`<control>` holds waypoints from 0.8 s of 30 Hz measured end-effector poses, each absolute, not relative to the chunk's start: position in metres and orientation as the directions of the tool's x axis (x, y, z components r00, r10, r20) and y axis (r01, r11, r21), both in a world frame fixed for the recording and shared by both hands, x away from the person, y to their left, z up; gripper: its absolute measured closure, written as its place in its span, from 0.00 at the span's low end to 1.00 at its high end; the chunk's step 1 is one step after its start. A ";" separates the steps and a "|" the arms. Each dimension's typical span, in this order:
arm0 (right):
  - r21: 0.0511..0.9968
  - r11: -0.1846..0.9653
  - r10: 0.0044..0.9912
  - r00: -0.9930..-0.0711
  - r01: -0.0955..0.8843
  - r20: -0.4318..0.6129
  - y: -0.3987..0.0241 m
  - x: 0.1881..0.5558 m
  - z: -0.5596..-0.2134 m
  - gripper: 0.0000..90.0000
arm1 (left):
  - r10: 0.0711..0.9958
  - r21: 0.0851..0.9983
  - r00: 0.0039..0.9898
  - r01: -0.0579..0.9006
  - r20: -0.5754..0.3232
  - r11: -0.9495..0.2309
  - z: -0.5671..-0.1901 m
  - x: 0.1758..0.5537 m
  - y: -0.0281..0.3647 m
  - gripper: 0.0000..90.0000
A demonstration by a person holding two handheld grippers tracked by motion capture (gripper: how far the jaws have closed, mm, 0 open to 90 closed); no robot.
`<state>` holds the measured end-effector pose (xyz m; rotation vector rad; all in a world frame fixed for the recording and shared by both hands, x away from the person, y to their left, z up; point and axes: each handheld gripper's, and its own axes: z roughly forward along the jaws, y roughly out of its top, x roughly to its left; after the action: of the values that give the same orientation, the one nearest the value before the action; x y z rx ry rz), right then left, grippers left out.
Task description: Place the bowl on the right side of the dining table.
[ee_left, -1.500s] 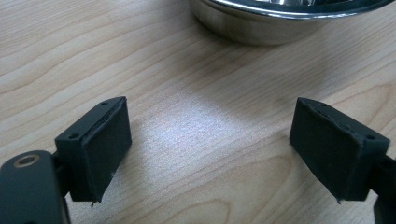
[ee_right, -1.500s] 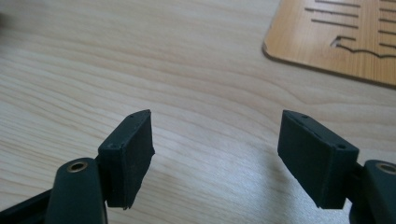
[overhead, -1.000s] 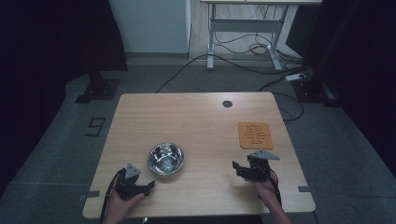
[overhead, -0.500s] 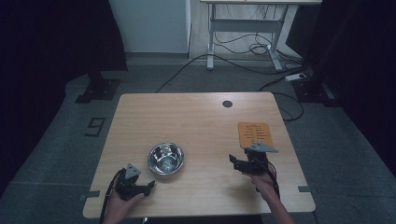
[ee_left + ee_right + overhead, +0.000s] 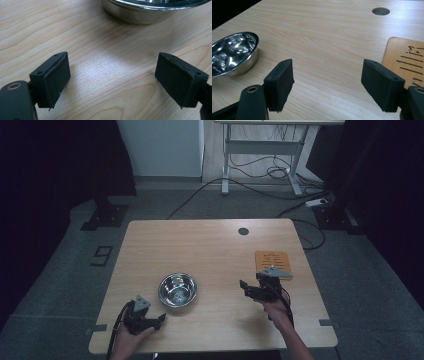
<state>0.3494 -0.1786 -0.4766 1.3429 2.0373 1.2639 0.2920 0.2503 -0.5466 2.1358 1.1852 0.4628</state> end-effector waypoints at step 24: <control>0.835 0.149 0.832 -0.523 0.529 0.183 -0.138 0.363 -0.461 0.29 | 0.847 0.682 0.531 0.621 -0.004 -0.386 -0.547 0.292 0.250 0.14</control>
<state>0.3628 -0.1375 -0.4608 1.3110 2.1102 1.3184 0.2919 0.2504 -0.5465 2.1366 1.1848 0.4624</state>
